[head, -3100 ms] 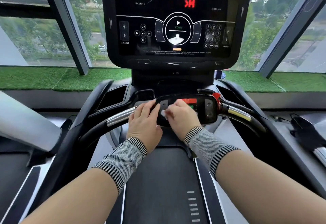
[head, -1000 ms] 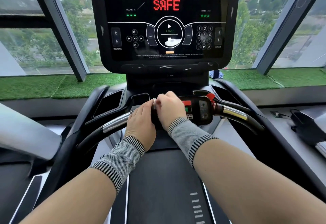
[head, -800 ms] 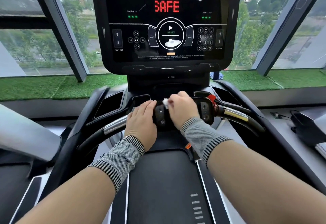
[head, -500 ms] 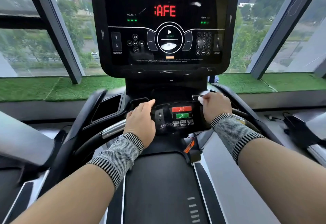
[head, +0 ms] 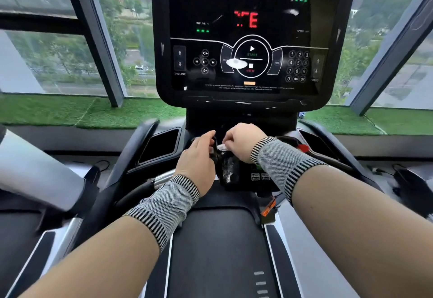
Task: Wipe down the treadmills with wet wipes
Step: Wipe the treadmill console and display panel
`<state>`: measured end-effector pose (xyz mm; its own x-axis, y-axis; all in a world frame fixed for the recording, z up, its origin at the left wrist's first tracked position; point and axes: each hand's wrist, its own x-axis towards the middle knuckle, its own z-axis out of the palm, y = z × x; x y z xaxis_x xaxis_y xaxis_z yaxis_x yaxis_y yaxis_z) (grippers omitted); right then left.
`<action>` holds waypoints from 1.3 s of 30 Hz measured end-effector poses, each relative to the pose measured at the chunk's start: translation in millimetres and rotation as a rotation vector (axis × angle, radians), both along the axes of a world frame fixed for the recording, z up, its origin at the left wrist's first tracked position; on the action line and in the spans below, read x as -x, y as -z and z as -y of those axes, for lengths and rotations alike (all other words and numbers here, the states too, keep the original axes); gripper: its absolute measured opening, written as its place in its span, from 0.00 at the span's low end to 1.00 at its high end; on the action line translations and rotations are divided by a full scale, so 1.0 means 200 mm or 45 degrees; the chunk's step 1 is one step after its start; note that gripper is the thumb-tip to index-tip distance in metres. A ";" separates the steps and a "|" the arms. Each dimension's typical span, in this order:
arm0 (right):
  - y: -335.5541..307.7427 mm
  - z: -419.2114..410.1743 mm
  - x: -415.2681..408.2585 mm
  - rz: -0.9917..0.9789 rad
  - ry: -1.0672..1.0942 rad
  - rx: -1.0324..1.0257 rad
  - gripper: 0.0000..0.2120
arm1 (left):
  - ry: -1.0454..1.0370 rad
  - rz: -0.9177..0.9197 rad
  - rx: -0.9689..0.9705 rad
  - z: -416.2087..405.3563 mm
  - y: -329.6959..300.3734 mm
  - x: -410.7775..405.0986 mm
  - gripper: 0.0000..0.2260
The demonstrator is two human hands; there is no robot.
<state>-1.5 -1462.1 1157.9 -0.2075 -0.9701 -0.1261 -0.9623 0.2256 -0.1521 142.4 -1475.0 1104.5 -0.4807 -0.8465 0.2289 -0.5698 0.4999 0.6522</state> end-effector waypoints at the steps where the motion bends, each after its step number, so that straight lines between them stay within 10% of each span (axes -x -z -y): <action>1: -0.01 -0.01 0.03 -0.005 0.032 0.007 0.11 | 0.007 -0.002 -0.017 0.00 -0.01 0.01 0.30; 11: 0.01 -0.31 0.47 -0.153 0.547 0.076 0.12 | 0.049 0.055 -0.080 -0.02 -0.03 0.12 0.28; 21: 0.01 -0.21 0.08 -0.021 0.182 0.283 0.11 | 0.045 0.069 -0.013 -0.07 -0.06 0.05 0.27; 29: -0.03 -0.36 0.39 -0.102 0.520 0.192 0.08 | 0.102 0.038 0.027 -0.08 -0.07 0.07 0.24; 39: -0.07 -0.27 0.58 1.375 0.360 0.504 0.09 | 0.220 -0.137 -0.049 0.05 -0.28 0.45 0.15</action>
<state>-118.1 -1408.9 1172.2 -0.3909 -0.9178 -0.0690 -0.2159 0.1643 -0.9625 53.3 -1484.2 1160.0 -0.5941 -0.7627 0.2557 -0.4036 0.5576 0.7254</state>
